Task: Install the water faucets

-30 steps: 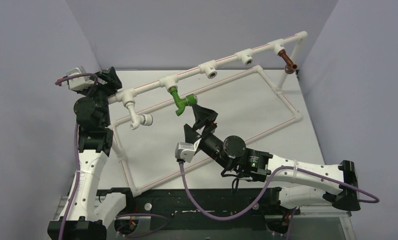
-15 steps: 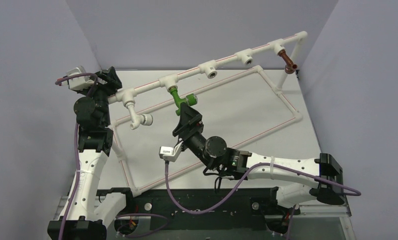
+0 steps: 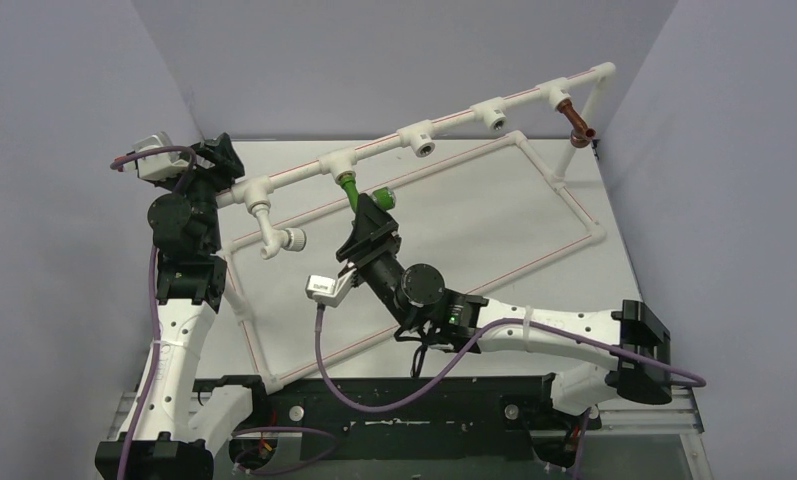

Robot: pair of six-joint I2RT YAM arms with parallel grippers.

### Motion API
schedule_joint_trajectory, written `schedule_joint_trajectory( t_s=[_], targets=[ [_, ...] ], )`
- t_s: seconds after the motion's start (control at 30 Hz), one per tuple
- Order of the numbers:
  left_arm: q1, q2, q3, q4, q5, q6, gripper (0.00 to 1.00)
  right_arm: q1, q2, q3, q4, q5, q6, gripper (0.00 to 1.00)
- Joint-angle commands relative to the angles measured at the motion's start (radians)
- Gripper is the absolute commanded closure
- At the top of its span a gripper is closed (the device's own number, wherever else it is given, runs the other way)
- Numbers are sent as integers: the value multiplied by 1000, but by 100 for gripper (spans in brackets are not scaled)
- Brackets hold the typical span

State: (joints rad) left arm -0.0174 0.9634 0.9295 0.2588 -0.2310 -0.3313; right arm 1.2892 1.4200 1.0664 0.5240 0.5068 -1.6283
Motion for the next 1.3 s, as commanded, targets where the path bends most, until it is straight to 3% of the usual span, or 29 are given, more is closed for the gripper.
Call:
schedule_joint_trajectory(
  t_s=[0.0, 0.1, 0.3, 0.43, 0.7, 1.1, 1.27],
  targets=[
    [10, 67, -100, -339, 10, 11, 34, -14, 22, 55, 77, 37, -11, 48],
    [10, 65, -100, -340, 10, 11, 34, -16, 31, 58, 73, 32, 2, 56],
    [10, 64, -100, -340, 12, 11, 34, -14, 56, 77, 84, 70, 54, 100],
    [9, 62, -100, -338, 12, 11, 34, -2, 74, 79, 163, 110, 146, 100],
    [10, 60, -101, -337, 12, 12, 34, 13, 102, 122, 256, 155, 609, 100],
    [10, 52, -101, -337, 10, 12, 34, 22, 85, 83, 379, 218, 1495, 100],
    [9, 49, -102, -337, 10, 12, 34, 22, 78, 46, 430, 252, 1790, 100]
  ],
)
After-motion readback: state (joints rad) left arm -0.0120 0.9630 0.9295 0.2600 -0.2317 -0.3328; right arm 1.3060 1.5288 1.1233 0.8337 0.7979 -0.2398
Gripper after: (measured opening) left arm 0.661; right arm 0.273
